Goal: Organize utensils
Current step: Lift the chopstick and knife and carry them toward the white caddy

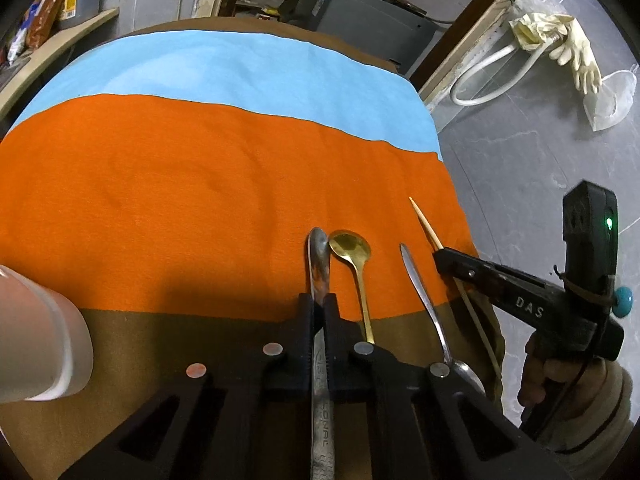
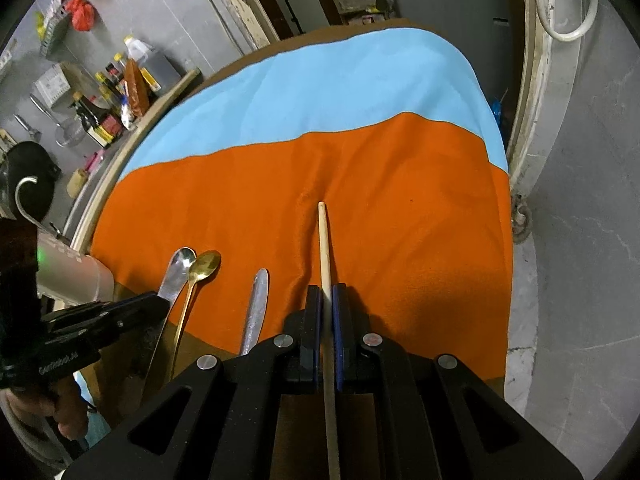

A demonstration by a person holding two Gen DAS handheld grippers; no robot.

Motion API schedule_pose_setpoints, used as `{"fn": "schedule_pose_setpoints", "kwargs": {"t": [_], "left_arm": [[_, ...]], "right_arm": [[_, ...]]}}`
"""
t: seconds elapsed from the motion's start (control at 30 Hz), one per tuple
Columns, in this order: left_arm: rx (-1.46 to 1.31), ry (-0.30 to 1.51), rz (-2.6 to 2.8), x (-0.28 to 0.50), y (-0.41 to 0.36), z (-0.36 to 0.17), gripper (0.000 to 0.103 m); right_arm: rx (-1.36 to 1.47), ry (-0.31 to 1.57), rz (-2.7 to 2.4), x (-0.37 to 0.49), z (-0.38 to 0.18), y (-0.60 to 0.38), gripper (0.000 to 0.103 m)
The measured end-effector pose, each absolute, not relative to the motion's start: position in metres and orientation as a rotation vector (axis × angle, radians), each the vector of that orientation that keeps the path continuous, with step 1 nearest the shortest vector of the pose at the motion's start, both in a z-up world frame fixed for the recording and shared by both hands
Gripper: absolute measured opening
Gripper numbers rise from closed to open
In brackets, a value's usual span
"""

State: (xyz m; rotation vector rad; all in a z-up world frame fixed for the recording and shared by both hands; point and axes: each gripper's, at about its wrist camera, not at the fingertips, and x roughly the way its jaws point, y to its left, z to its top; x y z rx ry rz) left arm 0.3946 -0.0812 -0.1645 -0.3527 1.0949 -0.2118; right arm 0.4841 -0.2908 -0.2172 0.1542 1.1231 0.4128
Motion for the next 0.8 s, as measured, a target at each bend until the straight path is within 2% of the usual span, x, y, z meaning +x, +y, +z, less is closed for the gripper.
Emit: {"fn": "schedule_pose_setpoints", "kwargs": {"t": [0.57,0.8], "left_arm": [[-0.275,1.167,-0.241,0.394,-0.097,-0.163,0.002],[-0.267,1.015,-0.274,0.365,-0.09,-0.136,0.002]], "right_arm": [[0.025,1.183,0.349,0.482,-0.209,-0.273,0.004],[0.261,1.03,0.367,0.451,-0.179,-0.295,0.004]]}}
